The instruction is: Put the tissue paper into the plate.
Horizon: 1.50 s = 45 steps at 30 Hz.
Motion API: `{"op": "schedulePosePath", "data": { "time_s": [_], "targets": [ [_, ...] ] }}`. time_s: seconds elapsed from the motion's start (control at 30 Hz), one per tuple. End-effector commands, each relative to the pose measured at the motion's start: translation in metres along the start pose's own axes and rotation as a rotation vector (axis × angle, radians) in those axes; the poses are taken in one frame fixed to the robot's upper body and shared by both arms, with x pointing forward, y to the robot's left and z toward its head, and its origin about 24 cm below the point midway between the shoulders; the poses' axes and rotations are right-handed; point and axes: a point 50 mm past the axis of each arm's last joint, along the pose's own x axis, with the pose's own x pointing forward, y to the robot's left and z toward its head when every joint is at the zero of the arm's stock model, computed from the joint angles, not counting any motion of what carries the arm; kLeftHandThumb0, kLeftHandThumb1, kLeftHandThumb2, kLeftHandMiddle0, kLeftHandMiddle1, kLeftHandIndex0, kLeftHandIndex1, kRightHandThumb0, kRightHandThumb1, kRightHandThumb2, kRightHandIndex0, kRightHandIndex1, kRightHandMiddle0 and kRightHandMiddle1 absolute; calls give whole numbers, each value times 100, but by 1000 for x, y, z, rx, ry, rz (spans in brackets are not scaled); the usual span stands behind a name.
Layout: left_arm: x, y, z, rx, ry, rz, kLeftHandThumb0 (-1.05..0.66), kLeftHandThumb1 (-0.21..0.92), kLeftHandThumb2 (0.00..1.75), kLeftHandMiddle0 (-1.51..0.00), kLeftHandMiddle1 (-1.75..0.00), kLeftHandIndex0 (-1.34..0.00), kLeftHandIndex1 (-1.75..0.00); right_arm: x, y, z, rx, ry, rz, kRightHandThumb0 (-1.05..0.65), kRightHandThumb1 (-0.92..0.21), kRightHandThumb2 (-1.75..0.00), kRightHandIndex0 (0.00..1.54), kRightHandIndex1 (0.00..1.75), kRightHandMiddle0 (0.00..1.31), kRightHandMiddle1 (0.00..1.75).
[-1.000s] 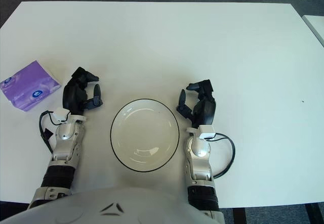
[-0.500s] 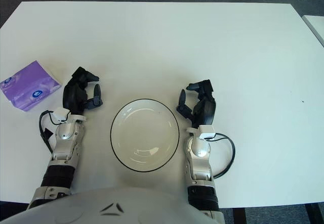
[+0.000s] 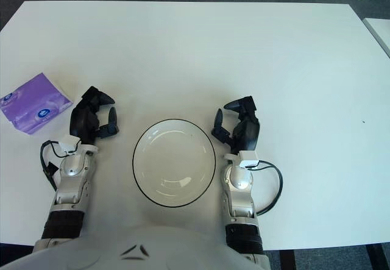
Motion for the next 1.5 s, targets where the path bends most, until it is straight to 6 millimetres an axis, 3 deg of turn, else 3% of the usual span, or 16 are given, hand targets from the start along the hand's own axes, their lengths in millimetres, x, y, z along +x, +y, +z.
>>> {"op": "schedulePosePath", "data": {
  "time_s": [0.0, 0.13, 0.67, 1.03, 1.47],
  "targets": [
    [-3, 7, 2, 49, -38, 23, -47, 34, 130, -107, -175, -59, -175, -17, -5, -19, -45, 117, -19, -47, -35, -128, 104, 175, 58, 175],
    [-1, 12, 19, 107, -148, 36, -46, 37, 126, -108, -175, -57, -175, -16, -4, -20, -65, 130, -3, -47, -36, -127, 106, 175, 58, 175],
    [-4, 18, 40, 178, -303, 78, -46, 37, 126, -106, -175, -57, -175, -15, -3, -22, -77, 126, -1, -46, -39, -123, 108, 175, 55, 175],
    [-7, 42, 44, 318, -452, 238, -49, 30, 135, -108, -175, -63, -175, -15, -3, -22, -84, 127, 23, -46, -38, -124, 109, 175, 56, 175],
    [-3, 67, 61, 528, -600, 434, -51, 25, 141, -117, -175, -67, -175, -17, 1, -23, -70, 144, 13, -46, -40, -122, 106, 175, 55, 175]
  ]
}}
